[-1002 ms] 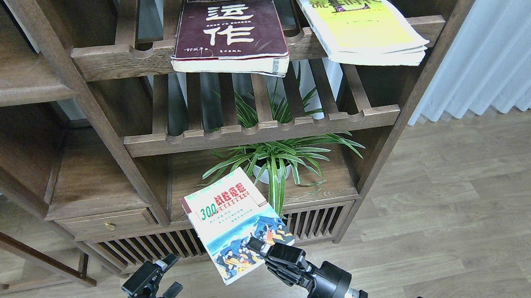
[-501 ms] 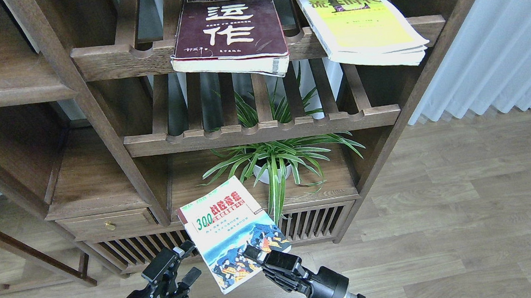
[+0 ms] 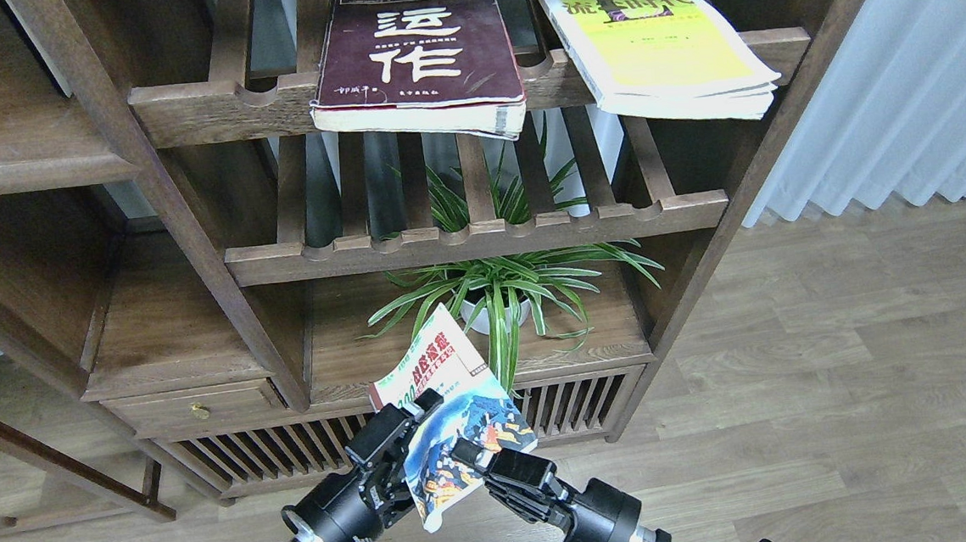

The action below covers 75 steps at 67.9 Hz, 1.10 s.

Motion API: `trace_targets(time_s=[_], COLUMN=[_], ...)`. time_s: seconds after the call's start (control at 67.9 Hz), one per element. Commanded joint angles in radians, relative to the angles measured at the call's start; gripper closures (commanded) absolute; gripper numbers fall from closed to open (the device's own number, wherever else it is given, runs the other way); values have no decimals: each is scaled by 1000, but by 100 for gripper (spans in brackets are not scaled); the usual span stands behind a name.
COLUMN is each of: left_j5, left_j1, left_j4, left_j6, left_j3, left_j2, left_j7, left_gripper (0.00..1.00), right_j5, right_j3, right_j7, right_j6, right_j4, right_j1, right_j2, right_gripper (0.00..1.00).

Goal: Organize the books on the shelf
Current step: 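Grasp the paperback's edge with the left gripper beside the right gripper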

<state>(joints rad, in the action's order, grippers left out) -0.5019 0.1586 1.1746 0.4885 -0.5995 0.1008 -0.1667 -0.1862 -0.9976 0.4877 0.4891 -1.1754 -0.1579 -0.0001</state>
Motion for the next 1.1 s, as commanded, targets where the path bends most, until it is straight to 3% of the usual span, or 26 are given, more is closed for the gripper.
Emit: trace_targets(time_s=[0.0, 0.545, 1.09], left_j5=[-1, -3, -1], left_j1=[-4, -175, -169], left_j4=[-3, 76, 88], left_j6=[0, 0, 0], left_j3=[-11, -112, -121], left_j2=[-6, 14, 10], left_j7=[3, 15, 10], left_gripper=[0, 0, 0], right_j5=[-1, -153, -180], right_j3=[-3, 7, 34], right_j7=[1, 1, 1], right_j6=[0, 0, 0], right_j4=[0, 39, 46], right_j1=[0, 0, -6], right_j2=[0, 0, 0], right_gripper=[95, 96, 96])
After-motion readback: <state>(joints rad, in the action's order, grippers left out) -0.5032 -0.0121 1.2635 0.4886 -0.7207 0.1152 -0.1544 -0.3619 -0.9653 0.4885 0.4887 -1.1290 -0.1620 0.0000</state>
